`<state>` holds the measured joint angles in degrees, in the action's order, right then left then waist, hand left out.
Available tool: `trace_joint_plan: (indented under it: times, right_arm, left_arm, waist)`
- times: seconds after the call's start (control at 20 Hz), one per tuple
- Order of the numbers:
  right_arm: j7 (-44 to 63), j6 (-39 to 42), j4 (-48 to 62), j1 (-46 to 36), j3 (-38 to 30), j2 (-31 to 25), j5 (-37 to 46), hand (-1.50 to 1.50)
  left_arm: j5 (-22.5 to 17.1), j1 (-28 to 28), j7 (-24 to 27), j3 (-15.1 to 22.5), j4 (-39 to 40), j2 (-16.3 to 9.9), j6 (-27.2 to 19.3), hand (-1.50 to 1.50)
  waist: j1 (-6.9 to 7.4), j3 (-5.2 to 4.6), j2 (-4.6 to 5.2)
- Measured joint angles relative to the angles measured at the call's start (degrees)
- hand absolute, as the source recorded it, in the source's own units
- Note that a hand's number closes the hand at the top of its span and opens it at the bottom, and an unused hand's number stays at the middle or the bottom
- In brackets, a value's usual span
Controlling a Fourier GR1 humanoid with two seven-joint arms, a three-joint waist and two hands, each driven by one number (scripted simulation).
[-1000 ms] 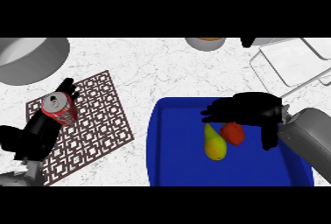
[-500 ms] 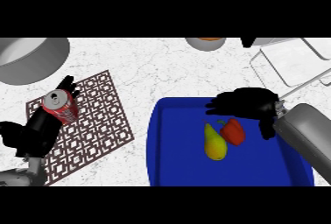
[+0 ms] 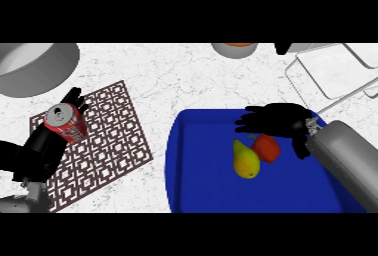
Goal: Pick the bell pepper from the tray and place it in the tiered shelf
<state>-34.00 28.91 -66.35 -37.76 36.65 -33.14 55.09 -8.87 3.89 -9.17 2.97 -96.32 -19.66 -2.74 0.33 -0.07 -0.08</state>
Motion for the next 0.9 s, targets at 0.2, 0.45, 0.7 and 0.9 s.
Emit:
trace_joint_plan:
  times: [0.2,0.45,0.7,0.9]
  right_arm:
    - [-2.62,-1.77,4.75,-0.91,-0.06,1.15,2.46,-1.5]
    - [-4.49,-4.03,8.34,-0.46,0.4,2.85,5.28,-1.5]
    - [-6.51,-5.26,11.09,-0.55,0.04,3.87,6.82,-1.5]
    - [-7.97,-7.42,12.97,-0.04,-0.48,4.62,7.97,-1.5]
  left_arm:
    - [0.77,0.56,-0.51,-0.43,0.06,0.63,0.26,0.0]
    - [1.17,0.77,-0.31,-1.11,0.62,1.13,1.03,0.0]
    - [1.49,1.35,-1.32,-1.58,0.0,1.33,1.55,0.0]
    - [1.79,0.76,0.13,-2.25,0.96,1.48,2.27,0.0]
  waist:
    - [0.22,-0.03,-0.01]
    - [0.1,-0.36,-0.42]
    - [0.16,-0.52,-0.68]
    - [0.2,-0.73,-0.99]
